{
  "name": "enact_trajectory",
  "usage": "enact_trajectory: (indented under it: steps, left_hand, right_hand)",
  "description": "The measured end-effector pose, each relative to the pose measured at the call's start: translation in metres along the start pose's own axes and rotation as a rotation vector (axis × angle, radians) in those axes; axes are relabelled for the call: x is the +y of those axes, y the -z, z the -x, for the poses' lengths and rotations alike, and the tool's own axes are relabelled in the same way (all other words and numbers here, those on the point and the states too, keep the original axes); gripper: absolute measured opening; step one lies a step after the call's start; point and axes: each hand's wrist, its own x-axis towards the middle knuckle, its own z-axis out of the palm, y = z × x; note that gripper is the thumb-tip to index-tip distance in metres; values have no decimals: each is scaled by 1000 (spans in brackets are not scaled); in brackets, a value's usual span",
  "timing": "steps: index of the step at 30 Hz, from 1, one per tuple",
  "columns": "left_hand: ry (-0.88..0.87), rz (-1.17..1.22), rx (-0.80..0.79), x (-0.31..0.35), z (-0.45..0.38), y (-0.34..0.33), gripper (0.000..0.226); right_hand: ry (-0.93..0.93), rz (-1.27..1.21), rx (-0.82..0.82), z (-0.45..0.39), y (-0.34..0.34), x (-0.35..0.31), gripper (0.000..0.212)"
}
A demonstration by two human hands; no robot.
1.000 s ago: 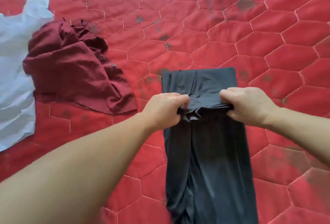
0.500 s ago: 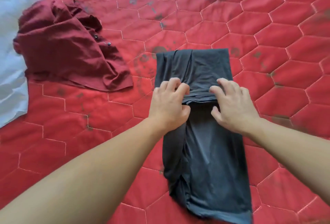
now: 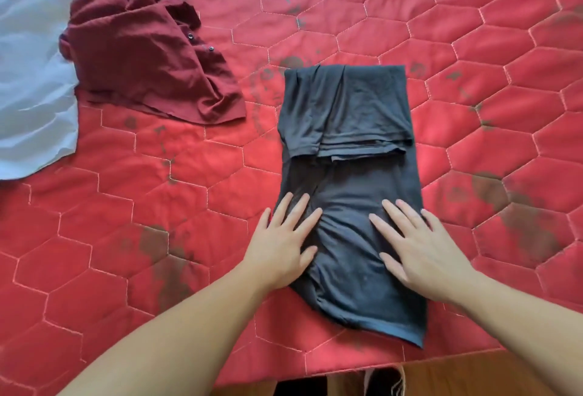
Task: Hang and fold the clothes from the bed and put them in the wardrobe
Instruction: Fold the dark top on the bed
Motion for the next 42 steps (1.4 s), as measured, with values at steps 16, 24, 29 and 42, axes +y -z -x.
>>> enact_trajectory:
  steps: [16, 24, 29, 42]
  left_hand:
    - [33, 64, 42, 49, 86, -39, 71]
    - [9, 109, 361, 52, 88, -50, 21]
    - [30, 338, 419, 41, 90, -32, 25]
    - [313, 655, 332, 31, 37, 42, 18]
  right_hand:
    - [208, -183, 178, 101, -42, -34, 28]
    - [5, -516, 128, 91, -26, -29, 5]
    - [-276, -871, 267, 71, 18, -35, 11]
    - [-251, -960, -94, 44, 73, -17, 46]
